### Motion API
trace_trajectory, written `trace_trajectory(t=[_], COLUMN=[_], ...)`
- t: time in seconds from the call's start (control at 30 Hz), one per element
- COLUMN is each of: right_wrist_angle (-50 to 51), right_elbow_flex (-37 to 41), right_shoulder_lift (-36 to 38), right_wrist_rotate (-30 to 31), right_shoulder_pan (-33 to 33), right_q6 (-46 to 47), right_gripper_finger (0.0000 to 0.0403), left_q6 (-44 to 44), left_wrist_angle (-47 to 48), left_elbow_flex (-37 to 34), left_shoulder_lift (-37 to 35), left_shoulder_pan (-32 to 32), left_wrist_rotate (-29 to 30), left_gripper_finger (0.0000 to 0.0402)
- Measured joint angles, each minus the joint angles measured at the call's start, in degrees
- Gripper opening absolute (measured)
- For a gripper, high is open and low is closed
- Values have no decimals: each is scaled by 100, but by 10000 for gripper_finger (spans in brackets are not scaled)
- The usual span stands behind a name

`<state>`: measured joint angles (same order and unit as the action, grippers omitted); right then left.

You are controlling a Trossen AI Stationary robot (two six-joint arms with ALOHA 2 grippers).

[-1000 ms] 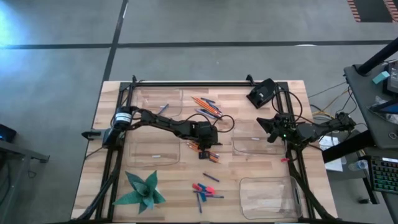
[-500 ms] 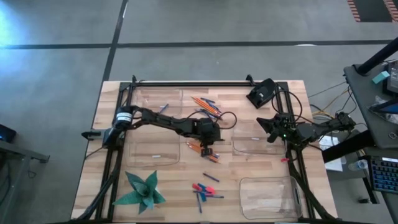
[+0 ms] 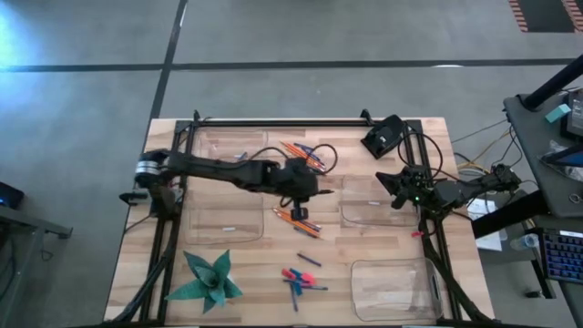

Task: Sort crayons/erasers/pens/pencils in bins
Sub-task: Put the black pen into the middle left transparent bin

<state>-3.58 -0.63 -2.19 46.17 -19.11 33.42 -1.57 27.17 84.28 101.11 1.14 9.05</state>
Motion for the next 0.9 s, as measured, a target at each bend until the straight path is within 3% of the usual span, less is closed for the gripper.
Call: trace_trajectory(t=[0.3, 0.57, 0.7, 0.9], right_wrist_angle=[1, -2, -2, -2], right_elbow_flex=[1, 1, 1, -1], right_shoulder_lift=[-31, -51, -53, -55], right_wrist_rotate=[-2, -3, -3, -2], right_shoulder_pan=[0, 0, 2, 0], right_q6=[-1, -1, 1, 1], right_gripper_finger=[9, 9, 9, 9], left_q6=[1109, 2736, 3497, 4223], left_wrist_angle=[2042, 4136, 4420, 4036], left_elbow_flex=[-28, -282, -758, -1791], left_shoulder_lift=[-1285, -1749, -2010, -2429], left_shoulder_pan=[566, 1041, 1355, 1677], left_wrist_rotate=[909, 989, 964, 715], left_gripper_finger=[19, 19, 20, 20])
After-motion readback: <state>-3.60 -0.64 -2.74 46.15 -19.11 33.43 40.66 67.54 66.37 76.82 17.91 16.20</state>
